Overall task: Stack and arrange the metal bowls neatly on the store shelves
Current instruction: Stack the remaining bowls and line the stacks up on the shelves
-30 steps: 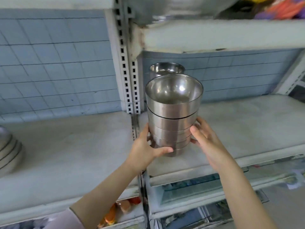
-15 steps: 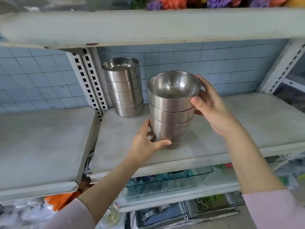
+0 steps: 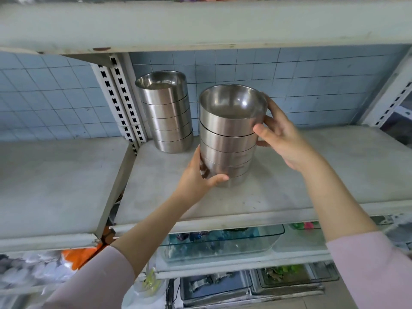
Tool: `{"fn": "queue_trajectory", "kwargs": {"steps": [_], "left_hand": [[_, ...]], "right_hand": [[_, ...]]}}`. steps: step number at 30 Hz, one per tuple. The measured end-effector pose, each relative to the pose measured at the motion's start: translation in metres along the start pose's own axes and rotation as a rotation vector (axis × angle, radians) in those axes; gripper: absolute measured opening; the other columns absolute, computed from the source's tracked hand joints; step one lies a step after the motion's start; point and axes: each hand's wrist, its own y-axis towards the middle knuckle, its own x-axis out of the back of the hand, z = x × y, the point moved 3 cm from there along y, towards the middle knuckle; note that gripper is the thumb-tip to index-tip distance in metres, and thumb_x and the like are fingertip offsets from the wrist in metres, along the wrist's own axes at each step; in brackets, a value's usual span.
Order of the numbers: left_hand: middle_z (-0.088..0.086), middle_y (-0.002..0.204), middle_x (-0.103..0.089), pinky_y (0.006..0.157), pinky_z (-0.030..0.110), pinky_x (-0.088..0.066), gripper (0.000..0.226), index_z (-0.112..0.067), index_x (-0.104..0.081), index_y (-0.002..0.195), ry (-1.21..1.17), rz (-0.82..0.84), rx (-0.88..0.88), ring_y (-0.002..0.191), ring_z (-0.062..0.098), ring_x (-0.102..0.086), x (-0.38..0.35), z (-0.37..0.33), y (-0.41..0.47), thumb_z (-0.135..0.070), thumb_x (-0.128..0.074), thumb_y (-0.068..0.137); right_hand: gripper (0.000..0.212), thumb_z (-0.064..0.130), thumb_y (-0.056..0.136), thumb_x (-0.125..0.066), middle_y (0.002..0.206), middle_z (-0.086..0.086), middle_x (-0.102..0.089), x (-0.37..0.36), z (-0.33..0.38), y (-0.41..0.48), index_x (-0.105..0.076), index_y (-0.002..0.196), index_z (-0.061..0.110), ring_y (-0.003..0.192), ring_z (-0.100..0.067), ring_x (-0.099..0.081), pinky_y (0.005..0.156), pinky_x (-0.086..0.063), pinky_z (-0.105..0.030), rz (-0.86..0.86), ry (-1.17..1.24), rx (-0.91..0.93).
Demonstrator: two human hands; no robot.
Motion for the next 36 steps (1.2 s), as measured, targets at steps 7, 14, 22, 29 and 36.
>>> {"fn": "queue_trajectory", "kwargs": {"steps": [7,14,22,29,36], "left_hand": [[-0.012,0.139,-0.051,0.096,0.019,-0.045,0.11,-0.03,-0.026,0.147,-0.005,-0.003,0.012,0.122,0.006,-0.052,-0.007,0.008,0.035,-0.061,-0.081,0.058],[-0.011,0.137,-0.054,0.108,0.037,-0.044,0.098,-0.025,-0.029,0.145,-0.07,-0.031,0.067,0.124,0.005,-0.053,-0.013,0.016,0.074,-0.04,-0.086,0.067],[-0.006,0.146,-0.047,0.111,0.043,-0.038,0.109,-0.023,-0.02,0.151,-0.037,-0.046,0.115,0.133,0.013,-0.045,-0.016,0.025,0.105,-0.051,-0.083,0.066],[-0.001,0.149,-0.043,0.112,0.044,-0.037,0.11,-0.021,-0.015,0.152,0.024,-0.067,0.15,0.136,0.018,-0.042,-0.018,0.026,0.132,-0.046,-0.084,0.069],[-0.001,0.148,-0.044,0.112,0.039,-0.036,0.11,-0.02,-0.014,0.152,0.032,-0.063,0.171,0.135,0.02,-0.043,-0.019,0.029,0.143,-0.044,-0.084,0.07]], "right_hand": [[0.071,0.072,0.053,-0.078,0.121,0.014,-0.068,-0.002,-0.062,-0.009,-0.043,0.114,0.073,0.116,-0.001,-0.061,0.092,-0.053,-0.046,-0.038,0.028,-0.237],[0.079,0.063,0.055,-0.082,0.12,0.017,-0.069,0.009,-0.085,0.03,-0.047,0.126,0.061,0.118,-0.003,-0.06,0.095,-0.05,-0.049,-0.051,0.139,-0.259],[0.053,0.053,0.07,-0.079,0.12,0.01,-0.07,0.018,-0.109,0.065,-0.052,0.113,0.068,0.119,-0.008,-0.061,0.101,-0.047,-0.054,-0.076,0.158,-0.296],[0.061,0.031,0.093,-0.064,0.136,0.004,-0.059,0.025,-0.109,0.089,-0.036,0.147,0.04,0.126,-0.012,-0.054,0.104,-0.044,-0.055,-0.094,0.05,-0.259],[0.085,0.054,0.076,-0.071,0.137,0.01,-0.056,0.022,-0.049,0.114,-0.03,0.149,0.039,0.115,0.007,-0.058,0.095,-0.049,-0.025,-0.167,0.006,-0.009]]}}
